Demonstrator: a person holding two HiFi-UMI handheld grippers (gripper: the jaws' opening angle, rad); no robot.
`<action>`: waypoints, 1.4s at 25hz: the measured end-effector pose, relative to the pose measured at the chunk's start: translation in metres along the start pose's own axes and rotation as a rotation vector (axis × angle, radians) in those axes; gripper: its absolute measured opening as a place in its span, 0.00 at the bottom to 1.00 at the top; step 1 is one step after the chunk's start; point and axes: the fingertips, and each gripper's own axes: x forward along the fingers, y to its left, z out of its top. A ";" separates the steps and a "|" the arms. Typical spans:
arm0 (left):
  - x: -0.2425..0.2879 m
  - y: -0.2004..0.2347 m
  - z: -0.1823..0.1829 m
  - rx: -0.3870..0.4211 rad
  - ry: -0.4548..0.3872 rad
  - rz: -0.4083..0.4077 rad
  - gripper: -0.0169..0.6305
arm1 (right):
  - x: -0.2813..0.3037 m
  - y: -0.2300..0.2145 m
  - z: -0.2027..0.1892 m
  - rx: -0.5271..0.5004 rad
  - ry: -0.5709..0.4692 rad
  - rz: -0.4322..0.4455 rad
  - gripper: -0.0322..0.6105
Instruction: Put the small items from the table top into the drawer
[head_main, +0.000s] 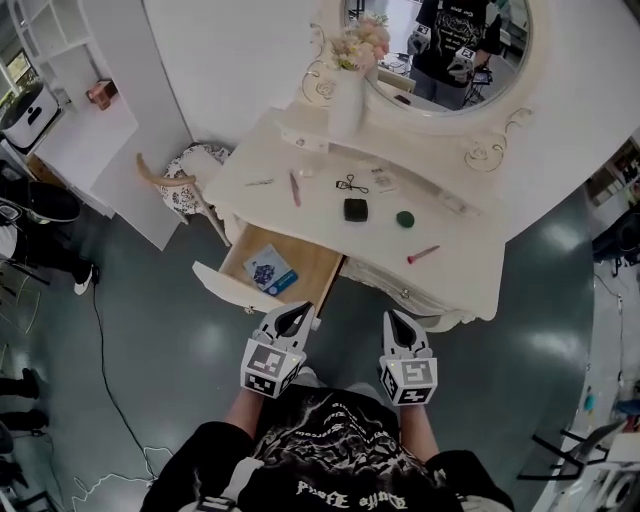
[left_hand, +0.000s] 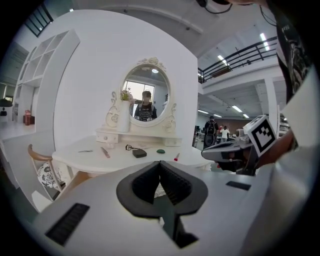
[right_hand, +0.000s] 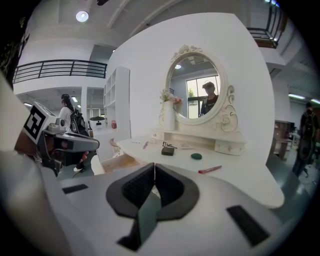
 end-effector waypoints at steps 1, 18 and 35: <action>0.001 0.004 0.000 -0.004 0.002 -0.004 0.05 | 0.003 0.001 0.001 0.001 0.002 -0.004 0.07; 0.033 0.033 -0.003 -0.042 0.032 -0.020 0.05 | 0.052 -0.014 0.008 0.023 0.032 -0.006 0.07; 0.089 0.081 0.028 -0.128 0.011 0.101 0.05 | 0.148 -0.051 0.050 -0.030 0.053 0.108 0.08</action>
